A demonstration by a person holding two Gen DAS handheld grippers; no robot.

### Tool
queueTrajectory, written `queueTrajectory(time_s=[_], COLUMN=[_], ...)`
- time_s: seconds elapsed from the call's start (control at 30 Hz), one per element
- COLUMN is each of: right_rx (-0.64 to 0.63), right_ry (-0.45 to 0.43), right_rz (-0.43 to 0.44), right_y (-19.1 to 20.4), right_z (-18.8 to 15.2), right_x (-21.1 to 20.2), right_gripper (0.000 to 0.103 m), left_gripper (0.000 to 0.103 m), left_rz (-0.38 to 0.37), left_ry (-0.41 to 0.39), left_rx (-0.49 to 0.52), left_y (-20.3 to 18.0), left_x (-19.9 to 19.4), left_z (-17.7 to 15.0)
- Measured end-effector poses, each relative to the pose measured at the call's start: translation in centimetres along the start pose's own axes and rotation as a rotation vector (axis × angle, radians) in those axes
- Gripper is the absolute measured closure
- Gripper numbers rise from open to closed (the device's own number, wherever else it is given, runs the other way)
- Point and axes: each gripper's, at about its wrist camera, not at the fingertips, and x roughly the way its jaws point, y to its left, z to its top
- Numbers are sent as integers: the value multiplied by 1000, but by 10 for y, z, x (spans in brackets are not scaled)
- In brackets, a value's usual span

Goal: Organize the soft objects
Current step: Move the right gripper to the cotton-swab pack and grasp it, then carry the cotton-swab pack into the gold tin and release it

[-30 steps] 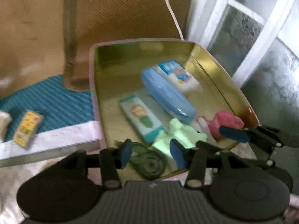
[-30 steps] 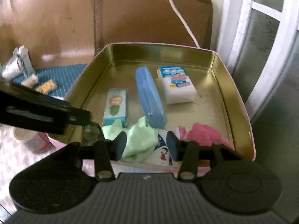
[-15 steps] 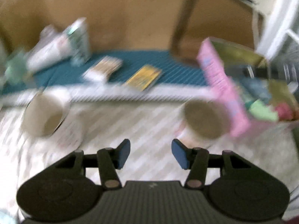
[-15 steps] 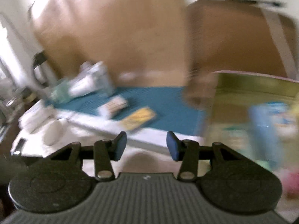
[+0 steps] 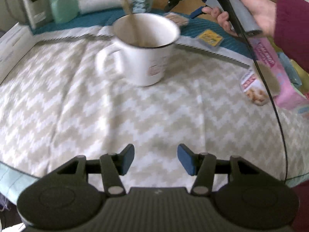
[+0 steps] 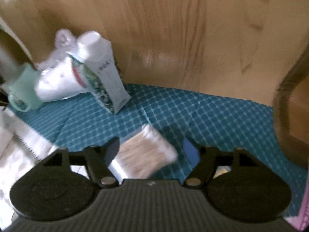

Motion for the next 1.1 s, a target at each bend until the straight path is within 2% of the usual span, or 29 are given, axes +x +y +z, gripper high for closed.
queueTrajectory(time_s=[0.07, 0.1, 0.27, 0.43, 0.6, 0.7, 0.77, 0.83, 1.0, 1.03, 1.1], right_rx=[-14, 4, -42, -139, -162, -175, -196, -185, -141, -141, -130], right_ry=[58, 57, 96, 113, 133, 122, 94, 74, 47, 49, 68], right_rz=[-4, 29, 88, 100, 198, 226, 229, 232, 259, 267, 281], right_y=[3, 1, -1, -8, -7, -7, -9, -17, -34, -36, -37], right_z=[0, -2, -31, -97, -168, -208, -226, -235, -234, -235, -236], right_x=[18, 18, -6, -54, -92, -113, -127, -139, -144, -143, -135], right_gripper=[28, 30, 38, 40, 40, 37, 30, 26, 26, 29, 47], left_gripper=[52, 52, 52, 52, 50, 50, 50, 50, 50, 50, 51], left_rz=[5, 6, -16, -66, -140, -170, -181, -199, -242, -243, -240], left_ry=[10, 13, 5, -1, 23, 38, 47, 59, 97, 103, 103], left_rx=[-18, -26, -40, -15, -39, -48, -53, -63, -118, -137, -183], left_y=[13, 18, 34, 28, 14, 4, -3, -9, -18, -16, -17], left_x=[1, 0, 2, 4, 13, 17, 19, 21, 31, 34, 38], left_z=[-3, -4, 0, 6, 9, 10, 9, 8, 5, 5, 4])
